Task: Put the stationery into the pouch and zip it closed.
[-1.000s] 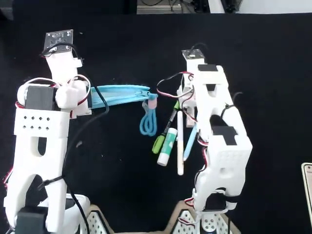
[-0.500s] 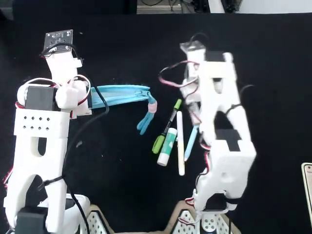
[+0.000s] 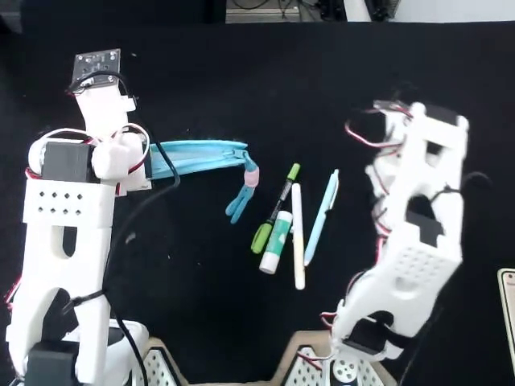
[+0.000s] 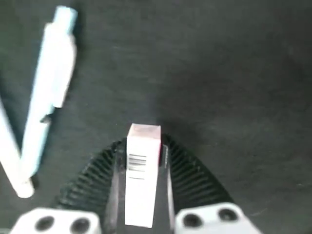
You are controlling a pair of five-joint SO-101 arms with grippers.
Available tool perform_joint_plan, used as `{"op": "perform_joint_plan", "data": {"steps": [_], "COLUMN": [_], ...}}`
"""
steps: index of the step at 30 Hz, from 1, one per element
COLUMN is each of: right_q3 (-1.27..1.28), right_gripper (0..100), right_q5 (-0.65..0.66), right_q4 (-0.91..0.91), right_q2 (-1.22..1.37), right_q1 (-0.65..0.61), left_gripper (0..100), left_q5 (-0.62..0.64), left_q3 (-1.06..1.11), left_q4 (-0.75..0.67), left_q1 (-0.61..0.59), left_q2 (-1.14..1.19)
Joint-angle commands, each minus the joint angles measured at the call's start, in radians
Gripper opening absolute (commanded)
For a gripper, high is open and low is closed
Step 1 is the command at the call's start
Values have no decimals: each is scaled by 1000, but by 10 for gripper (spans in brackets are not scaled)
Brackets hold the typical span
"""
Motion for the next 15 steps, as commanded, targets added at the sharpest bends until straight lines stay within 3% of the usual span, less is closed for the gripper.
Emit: {"op": "perform_joint_plan", "data": {"steps": [1,7,12,15], "right_q3": [68,325,433,444], "right_gripper": [11,32,204,175], "right_q5": [66,107,146,149], "right_q4": [-60,-215,-245,-242], "right_q2": [-68,-226,-349,-378], "right_q1": [61,54,34,18], "left_gripper": [30,30,30,30], "left_q5": [8,8,8,8], "left_q3": [58,58,58,58], "left_q4": [-12,-20,-20,-17], "left_q1": [8,10,10,4], "left_q2": [3,3,3,3]}}
